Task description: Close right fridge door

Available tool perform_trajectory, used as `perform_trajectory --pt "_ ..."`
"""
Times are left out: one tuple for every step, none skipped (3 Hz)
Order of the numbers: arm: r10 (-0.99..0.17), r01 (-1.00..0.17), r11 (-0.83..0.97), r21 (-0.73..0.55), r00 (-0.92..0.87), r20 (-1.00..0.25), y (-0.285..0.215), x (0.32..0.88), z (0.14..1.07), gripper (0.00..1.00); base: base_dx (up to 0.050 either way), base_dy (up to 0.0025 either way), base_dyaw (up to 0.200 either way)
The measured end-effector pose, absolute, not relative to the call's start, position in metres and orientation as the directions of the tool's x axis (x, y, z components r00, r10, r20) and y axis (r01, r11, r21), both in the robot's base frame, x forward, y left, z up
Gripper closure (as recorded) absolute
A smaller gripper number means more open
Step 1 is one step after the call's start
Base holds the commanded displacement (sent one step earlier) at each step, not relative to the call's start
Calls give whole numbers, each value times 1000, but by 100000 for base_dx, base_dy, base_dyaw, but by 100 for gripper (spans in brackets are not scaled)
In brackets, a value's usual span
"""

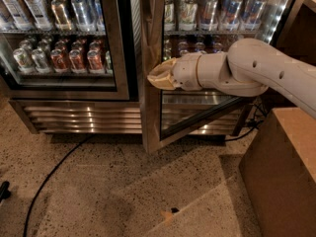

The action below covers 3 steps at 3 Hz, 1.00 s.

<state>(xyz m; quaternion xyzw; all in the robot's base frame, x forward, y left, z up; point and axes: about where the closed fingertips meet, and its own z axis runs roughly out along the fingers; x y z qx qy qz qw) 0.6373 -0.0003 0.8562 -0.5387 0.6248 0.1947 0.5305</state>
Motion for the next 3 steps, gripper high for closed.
perform_trajectory --pt "-467 -880 344 -328 143 -873 0 637 856 100 2092 -111 -11567" --pt "-467 -880 344 -328 143 -873 0 637 856 100 4144 231 11212" --pt "-467 -880 344 -328 143 -873 0 637 856 100 4548 185 8223"
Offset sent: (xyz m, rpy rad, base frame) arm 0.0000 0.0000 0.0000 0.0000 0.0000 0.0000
